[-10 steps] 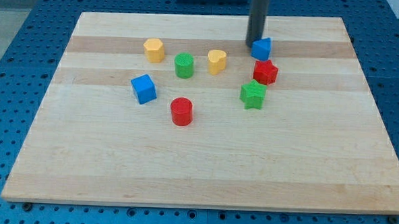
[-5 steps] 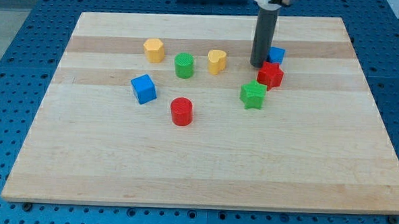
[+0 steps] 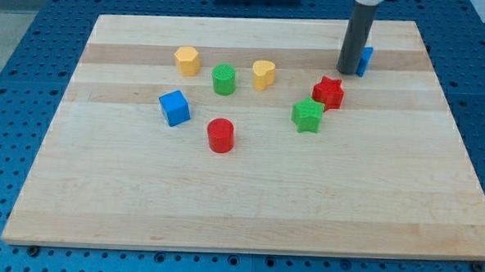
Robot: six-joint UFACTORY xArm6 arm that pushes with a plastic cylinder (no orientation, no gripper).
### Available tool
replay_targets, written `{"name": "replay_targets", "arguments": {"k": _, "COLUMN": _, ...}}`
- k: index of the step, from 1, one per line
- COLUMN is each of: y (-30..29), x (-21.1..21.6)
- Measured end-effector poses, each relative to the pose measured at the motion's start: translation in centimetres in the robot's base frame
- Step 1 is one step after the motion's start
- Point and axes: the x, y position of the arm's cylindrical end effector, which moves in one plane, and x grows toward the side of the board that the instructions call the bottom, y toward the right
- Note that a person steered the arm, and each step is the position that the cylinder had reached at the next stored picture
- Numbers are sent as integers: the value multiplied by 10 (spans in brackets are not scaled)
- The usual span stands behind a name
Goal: Push the blue triangle towards the top right corner
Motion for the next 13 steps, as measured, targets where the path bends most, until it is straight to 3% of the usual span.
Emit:
{"name": "replay_targets", "arguments": {"k": 1, "y": 10, "x": -7}}
{"name": "replay_targets", "arguments": {"k": 3, "y": 19, "x": 34}}
{"name": "replay_targets", "arguments": {"k": 5, "y": 17, "x": -21}}
{"name": "replay_targets", "arguments": {"k": 7, "y": 21, "x": -30}}
{"name": "replay_targets", "arguments": {"k": 9, "y": 47, "x": 29}}
{"name": "replay_targets", "arguments": {"k": 13, "y": 39, "x": -62}}
